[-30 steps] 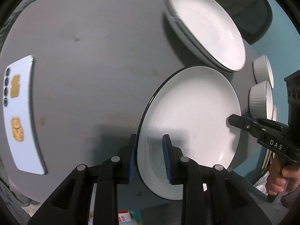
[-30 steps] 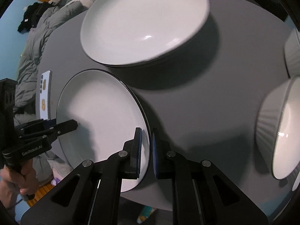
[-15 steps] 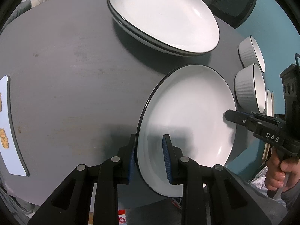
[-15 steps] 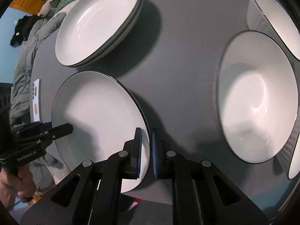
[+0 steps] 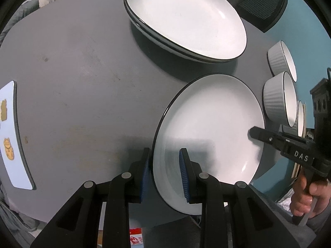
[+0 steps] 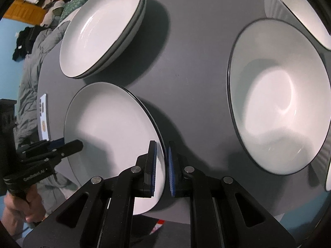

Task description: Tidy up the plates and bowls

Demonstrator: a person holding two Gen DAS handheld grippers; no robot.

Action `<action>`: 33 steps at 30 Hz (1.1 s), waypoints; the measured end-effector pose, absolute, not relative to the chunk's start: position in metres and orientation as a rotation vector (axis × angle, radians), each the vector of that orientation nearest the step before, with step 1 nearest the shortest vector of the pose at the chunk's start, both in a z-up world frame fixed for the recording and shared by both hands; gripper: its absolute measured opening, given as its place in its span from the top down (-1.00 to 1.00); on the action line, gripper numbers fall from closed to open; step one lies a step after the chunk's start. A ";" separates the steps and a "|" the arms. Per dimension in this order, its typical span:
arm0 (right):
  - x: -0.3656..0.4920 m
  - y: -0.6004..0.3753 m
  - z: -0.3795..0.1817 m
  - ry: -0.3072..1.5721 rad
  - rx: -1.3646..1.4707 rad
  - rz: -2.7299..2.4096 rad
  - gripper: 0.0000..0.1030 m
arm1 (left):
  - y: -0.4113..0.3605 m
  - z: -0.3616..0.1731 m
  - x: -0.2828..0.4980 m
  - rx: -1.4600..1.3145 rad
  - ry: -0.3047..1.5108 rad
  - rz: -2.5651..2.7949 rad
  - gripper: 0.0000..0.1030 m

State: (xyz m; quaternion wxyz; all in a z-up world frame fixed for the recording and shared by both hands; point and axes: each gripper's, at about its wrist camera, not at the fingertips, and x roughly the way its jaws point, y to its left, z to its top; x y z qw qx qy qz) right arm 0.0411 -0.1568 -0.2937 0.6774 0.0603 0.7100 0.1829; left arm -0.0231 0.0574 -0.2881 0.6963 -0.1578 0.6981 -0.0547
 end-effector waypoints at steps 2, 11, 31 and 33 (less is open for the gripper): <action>0.039 -0.161 -0.294 1.603 0.150 0.405 0.78 | 0.055 -0.289 -0.025 -0.351 1.561 -0.121 0.49; 0.033 -0.167 -0.290 1.603 0.110 0.380 0.45 | 0.059 -0.294 -0.025 -0.344 1.591 -0.092 0.45; 0.042 -0.157 -0.297 1.617 0.104 0.416 0.45 | 0.061 -0.295 -0.009 -0.333 1.583 -0.116 0.66; 0.041 -0.157 -0.298 1.614 0.108 0.421 0.45 | 0.054 -0.296 -0.011 -0.314 1.581 -0.114 0.69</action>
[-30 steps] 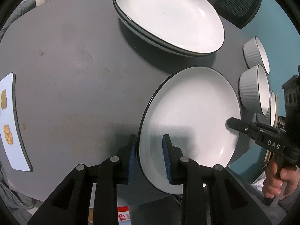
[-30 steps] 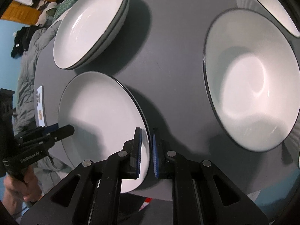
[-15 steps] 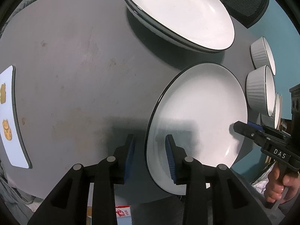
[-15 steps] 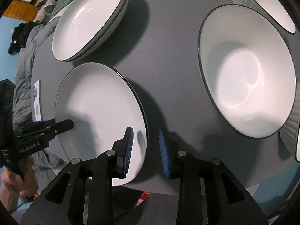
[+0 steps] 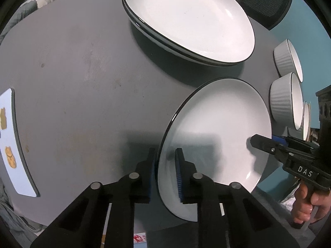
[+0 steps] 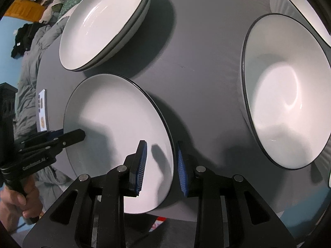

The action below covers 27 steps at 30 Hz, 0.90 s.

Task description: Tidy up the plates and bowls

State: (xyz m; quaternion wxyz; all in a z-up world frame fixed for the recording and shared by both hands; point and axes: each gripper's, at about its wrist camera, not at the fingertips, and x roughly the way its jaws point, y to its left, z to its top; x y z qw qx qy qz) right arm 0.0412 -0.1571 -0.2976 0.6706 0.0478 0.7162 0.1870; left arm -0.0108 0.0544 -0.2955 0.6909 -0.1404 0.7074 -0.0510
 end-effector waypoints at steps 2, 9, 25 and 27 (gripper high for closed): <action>0.040 -0.157 -0.298 1.613 0.105 0.423 0.45 | 0.054 -0.296 -0.009 -0.317 1.584 -0.121 0.70; 0.039 -0.165 -0.299 1.602 0.127 0.416 0.72 | 0.063 -0.301 -0.008 -0.387 1.597 -0.144 0.70; 0.038 -0.173 -0.294 1.599 0.179 0.412 0.75 | 0.065 -0.297 -0.010 -0.360 1.605 -0.142 0.67; 0.039 -0.174 -0.291 1.603 0.193 0.413 0.77 | 0.066 -0.293 -0.011 -0.371 1.606 -0.138 0.67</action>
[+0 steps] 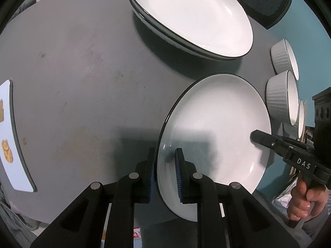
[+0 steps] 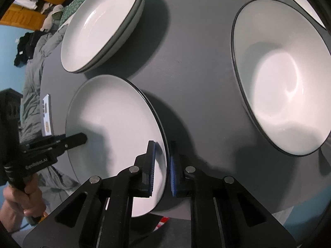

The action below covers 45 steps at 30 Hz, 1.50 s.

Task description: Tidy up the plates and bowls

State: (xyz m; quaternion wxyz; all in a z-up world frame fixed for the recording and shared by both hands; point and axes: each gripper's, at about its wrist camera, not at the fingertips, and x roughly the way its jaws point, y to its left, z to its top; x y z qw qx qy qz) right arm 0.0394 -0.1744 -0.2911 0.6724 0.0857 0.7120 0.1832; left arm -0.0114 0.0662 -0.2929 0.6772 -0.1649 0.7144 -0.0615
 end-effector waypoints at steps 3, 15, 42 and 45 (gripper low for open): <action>0.041 -0.174 -0.283 1.601 0.198 0.409 0.77 | 0.067 -0.286 -0.011 -0.386 1.603 -0.132 0.67; 0.056 -0.158 -0.248 1.556 0.178 0.446 0.77 | 0.075 -0.251 0.004 -0.372 1.538 -0.114 0.67; 0.168 -0.096 -0.248 1.518 0.180 0.465 0.77 | 0.104 -0.241 0.121 -0.332 1.470 -0.027 0.64; 0.179 -0.091 -0.254 1.532 0.180 0.459 0.77 | 0.109 -0.246 0.129 -0.334 1.484 -0.015 0.62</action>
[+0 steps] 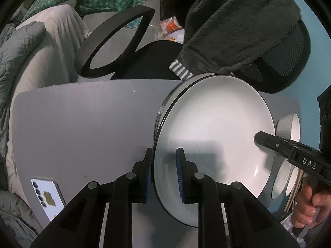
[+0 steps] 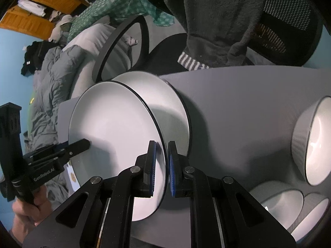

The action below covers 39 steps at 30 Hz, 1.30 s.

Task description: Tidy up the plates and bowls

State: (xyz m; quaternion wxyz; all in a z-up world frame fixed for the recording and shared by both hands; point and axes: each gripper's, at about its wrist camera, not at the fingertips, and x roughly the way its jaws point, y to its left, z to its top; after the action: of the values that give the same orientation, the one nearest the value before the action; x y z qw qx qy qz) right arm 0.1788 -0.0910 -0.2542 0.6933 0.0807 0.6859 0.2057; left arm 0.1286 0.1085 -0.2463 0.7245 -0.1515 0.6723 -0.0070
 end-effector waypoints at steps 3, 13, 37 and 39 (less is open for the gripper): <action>0.185 -0.088 -0.259 1.545 0.178 0.454 0.77 | 0.110 -0.251 0.135 -0.330 1.492 -0.006 0.62; 0.198 -0.092 -0.268 1.570 0.176 0.449 0.77 | 0.108 -0.258 0.140 -0.333 1.508 0.005 0.61; 0.200 -0.082 -0.267 1.620 0.119 0.422 0.25 | 0.101 -0.252 0.134 -0.299 1.503 0.004 0.37; 0.200 -0.082 -0.266 1.620 0.118 0.417 0.25 | 0.100 -0.250 0.132 -0.299 1.497 0.005 0.37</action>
State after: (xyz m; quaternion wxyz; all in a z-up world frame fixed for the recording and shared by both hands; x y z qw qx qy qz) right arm 0.1997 -0.0819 -0.2657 0.6684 0.0524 0.7185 0.1847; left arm 0.1317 0.1003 -0.2498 0.7225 -0.1356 0.6779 0.0021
